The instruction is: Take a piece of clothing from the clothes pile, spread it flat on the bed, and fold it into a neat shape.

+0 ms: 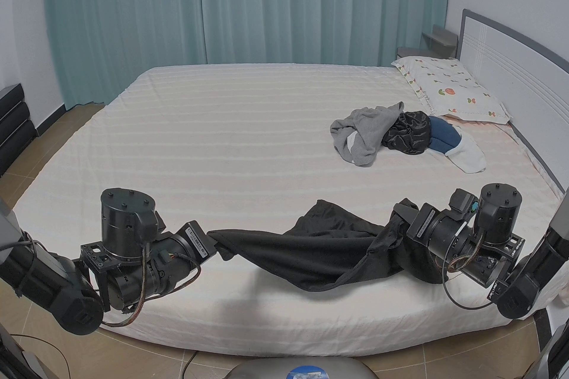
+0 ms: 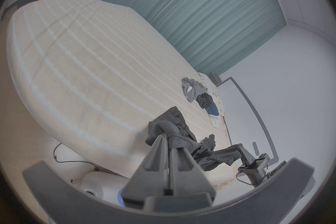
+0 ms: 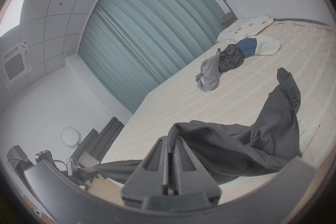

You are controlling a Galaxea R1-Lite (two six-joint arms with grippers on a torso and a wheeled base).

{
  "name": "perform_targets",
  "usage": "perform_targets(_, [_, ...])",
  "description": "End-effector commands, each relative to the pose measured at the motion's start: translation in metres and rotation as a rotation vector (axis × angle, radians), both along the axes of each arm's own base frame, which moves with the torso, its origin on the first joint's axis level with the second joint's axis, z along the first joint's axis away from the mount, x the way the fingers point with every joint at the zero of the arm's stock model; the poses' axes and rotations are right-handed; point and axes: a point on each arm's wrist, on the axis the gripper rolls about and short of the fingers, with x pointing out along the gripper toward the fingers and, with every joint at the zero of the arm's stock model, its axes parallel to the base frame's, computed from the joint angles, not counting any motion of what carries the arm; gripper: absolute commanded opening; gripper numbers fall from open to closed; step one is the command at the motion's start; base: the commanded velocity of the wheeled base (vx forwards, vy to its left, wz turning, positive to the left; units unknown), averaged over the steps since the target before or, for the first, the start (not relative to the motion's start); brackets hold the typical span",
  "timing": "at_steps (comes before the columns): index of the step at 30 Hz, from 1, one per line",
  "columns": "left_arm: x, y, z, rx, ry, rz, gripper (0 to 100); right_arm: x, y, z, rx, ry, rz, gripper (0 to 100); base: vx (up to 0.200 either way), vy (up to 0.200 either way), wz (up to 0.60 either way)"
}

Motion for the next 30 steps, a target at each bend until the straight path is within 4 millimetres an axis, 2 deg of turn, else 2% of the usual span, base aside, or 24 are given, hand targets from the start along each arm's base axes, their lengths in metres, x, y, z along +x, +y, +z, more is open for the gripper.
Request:
perform_targets(1, [0.0,0.0,0.0,0.001,0.0,0.001,0,0.0,0.0,0.0,0.002,-0.001,0.0,0,0.0,0.2,0.0])
perform_targets(18, [0.0,0.0,0.0,0.003,0.004,0.001,0,0.001,0.0,0.001,0.002,-0.006,-0.002,0,0.0,0.2,0.0])
perform_targets(28, [-0.002,0.01,-0.004,0.011,0.017,0.031,0,0.002,0.002,0.005,0.0,-0.028,0.005,0,0.0,0.2,0.0])
perform_targets(30, [-0.002,0.011,-0.004,0.014,0.015,0.035,0,0.006,0.001,0.008,-0.001,-0.046,-0.005,0,0.0,0.0,0.0])
